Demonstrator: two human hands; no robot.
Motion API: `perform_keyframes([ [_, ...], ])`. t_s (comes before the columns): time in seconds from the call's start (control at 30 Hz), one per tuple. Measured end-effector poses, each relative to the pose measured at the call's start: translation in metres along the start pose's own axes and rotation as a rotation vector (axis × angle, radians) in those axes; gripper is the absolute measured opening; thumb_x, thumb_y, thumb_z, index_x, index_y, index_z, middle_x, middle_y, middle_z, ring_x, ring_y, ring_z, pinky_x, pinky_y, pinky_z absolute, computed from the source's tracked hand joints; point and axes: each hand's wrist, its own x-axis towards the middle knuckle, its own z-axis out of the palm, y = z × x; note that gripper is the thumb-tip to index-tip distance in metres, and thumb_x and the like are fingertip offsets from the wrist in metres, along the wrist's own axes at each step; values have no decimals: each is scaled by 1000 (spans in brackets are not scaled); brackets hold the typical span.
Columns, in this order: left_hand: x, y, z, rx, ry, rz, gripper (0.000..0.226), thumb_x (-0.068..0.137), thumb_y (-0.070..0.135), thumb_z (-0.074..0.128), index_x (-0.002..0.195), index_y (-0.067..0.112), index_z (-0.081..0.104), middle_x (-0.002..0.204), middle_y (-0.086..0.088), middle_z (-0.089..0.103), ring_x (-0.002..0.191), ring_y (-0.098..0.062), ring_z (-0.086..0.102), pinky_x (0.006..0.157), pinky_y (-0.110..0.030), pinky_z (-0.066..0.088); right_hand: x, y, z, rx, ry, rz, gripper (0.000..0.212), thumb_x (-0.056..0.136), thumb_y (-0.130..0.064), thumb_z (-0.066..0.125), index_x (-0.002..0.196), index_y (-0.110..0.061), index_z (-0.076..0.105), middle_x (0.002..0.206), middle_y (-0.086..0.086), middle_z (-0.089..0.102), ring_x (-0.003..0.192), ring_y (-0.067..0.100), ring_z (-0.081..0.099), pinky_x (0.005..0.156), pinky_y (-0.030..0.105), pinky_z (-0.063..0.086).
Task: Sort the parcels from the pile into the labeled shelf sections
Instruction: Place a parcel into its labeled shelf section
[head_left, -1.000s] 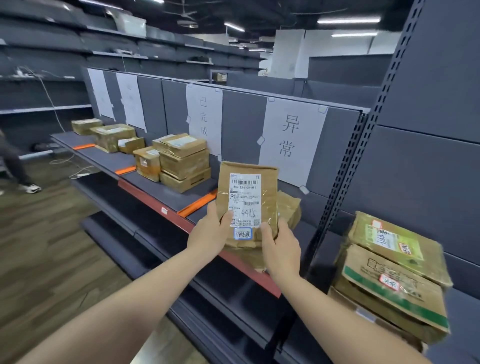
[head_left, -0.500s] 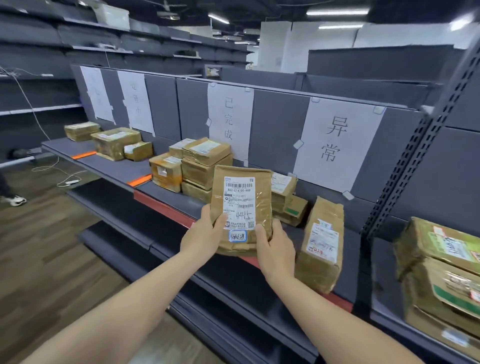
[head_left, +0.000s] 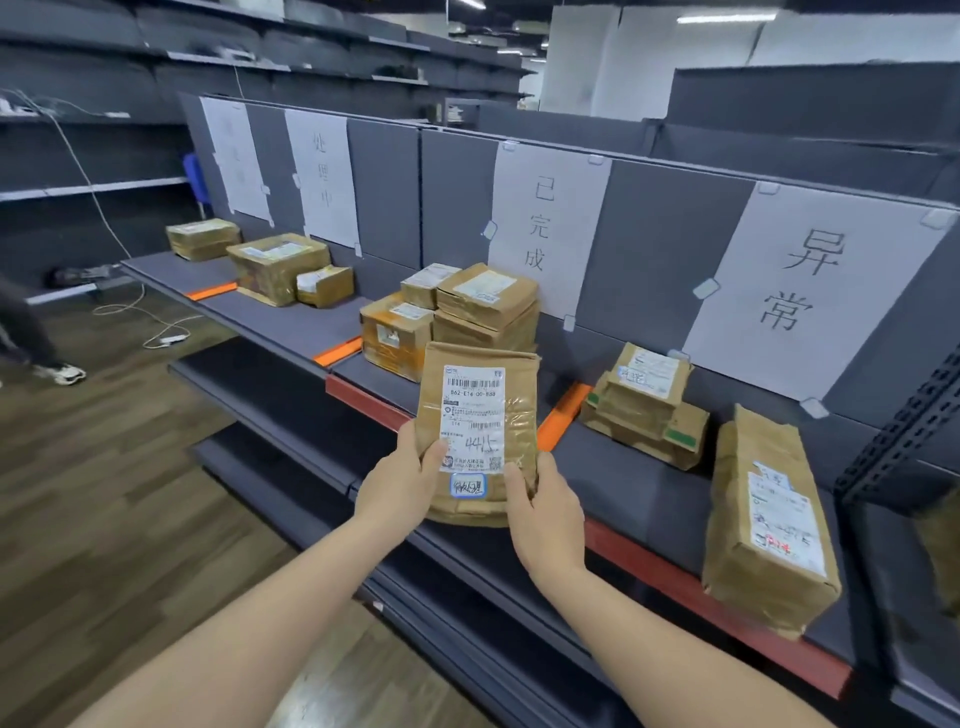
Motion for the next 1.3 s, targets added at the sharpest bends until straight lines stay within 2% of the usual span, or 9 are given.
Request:
perform_keyframes([
  [0.17,36,-19,-17,18,38,-27,43,100,51,28,138,29,28,102,2,65,86,-21,62,79,-42,53,32,-13,35,29,-29,-29,20,97,-43,45,95,-24,51,89,-6,62,85,16,55,77,39,46],
  [0.27,62,-29,-27,32,56,-50,43,101,50,28,139,29,27,101,3,64,84,-20,61,78,-41,53,56,-21,57,24,-53,-40,20,97,-42,45,99,-24,52,92,-5,62,88,17,55,75,36,43],
  [0.43,100,-49,-40,27,67,-92,41,100,50,29,136,30,29,87,7,61,71,-18,60,61,-33,48,91,-29,90,25,-114,-36,23,95,-45,46,101,-23,53,98,-3,64,93,21,58,80,39,45],
  [0.73,155,-88,-67,-56,80,-98,36,97,54,35,129,36,34,102,2,66,86,-21,62,76,-45,56,131,-50,130,51,-170,-54,24,91,-47,51,103,-27,52,100,-4,63,93,18,56,82,38,47],
  [0.83,171,-105,-79,-97,89,-107,32,95,58,37,122,41,37,101,6,67,88,-20,63,76,-47,56,141,-61,149,43,-181,-59,27,90,-50,50,104,-27,53,104,-4,64,96,18,57,83,37,47],
  [0.97,193,-126,-101,-115,84,-90,33,95,58,39,122,39,38,101,9,67,89,-19,64,76,-47,56,151,-80,178,37,-186,-56,28,90,-51,50,107,-29,52,106,-5,63,96,18,58,83,37,47],
  [1.2,251,-170,-160,-76,59,-23,27,95,56,38,116,39,39,95,12,67,83,-17,64,71,-46,57,172,-131,248,19,-118,-26,25,92,-51,49,106,-30,50,105,-8,61,94,15,55,81,35,46],
  [1.3,277,-188,-191,-44,38,8,33,96,55,37,123,36,39,100,10,68,87,-17,65,76,-44,55,180,-158,281,35,-89,-6,26,91,-51,49,108,-30,49,108,-8,62,96,16,56,83,36,47],
])
